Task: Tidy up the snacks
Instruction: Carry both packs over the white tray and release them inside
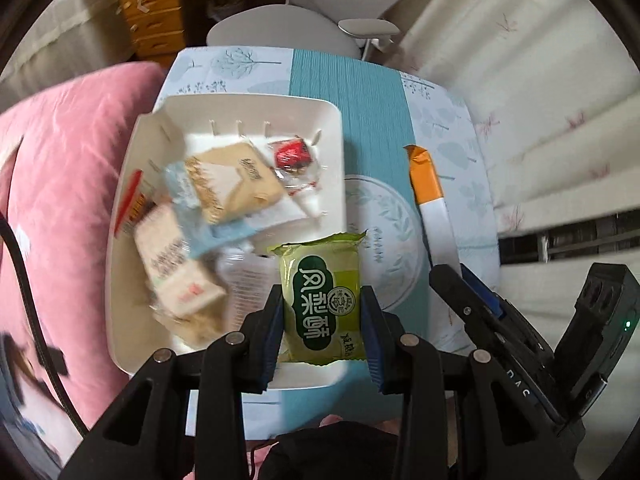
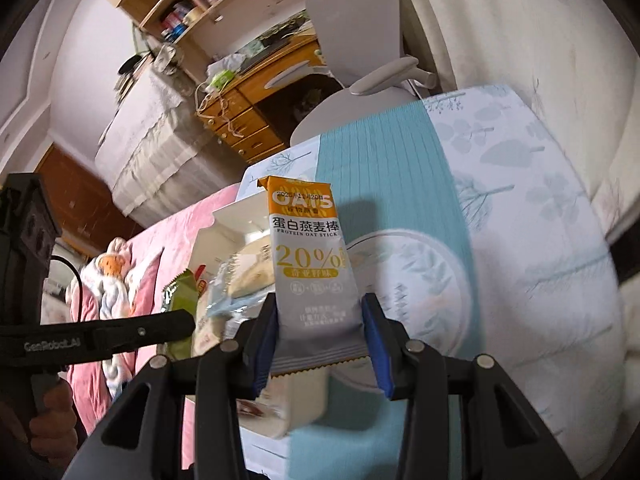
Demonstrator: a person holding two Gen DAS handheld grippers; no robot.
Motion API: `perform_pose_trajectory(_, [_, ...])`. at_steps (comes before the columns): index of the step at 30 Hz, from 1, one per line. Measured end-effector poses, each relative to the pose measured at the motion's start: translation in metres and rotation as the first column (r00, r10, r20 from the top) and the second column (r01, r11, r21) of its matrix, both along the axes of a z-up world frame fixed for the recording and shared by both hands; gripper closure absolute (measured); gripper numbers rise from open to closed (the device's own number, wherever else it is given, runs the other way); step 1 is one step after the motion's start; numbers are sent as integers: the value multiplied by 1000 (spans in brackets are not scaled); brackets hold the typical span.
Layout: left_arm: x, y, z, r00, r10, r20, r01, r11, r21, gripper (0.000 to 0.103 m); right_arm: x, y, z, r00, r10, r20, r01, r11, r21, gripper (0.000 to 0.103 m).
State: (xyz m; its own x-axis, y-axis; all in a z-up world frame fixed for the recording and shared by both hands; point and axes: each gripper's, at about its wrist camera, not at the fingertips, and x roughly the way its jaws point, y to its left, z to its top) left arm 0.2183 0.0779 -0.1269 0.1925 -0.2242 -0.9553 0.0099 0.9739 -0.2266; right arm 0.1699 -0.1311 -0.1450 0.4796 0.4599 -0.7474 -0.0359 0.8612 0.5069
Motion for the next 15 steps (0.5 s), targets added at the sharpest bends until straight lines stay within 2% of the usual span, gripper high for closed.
perform_pose_trajectory(3, [-3,21,-2,998,-56,14,55,998,20,68,-9,27,-4,999,-31,12,31,999,25,62])
perform_pose_trajectory(9, [-6,52,-11,995,-97,25,96,995,25,68,-13,75,-16,999,-35,12,35,999,36,62])
perform_pose_trajectory(11, [-5,61,-11,996,-86,28,86,996,16,60,-13,85,-15,999,-37,13,37,999,23,61])
perform_pose_trajectory(13, [-5,70,-6,996,-75,48,75,997,-3,39,-14,88,-14,999,-52,7,52,999,10,59])
perform_pose_trajectory(15, [-7,75,-1,994,-71,78,71,997,7,33,-15,90,-13,999,-52,1,52,999,16,58])
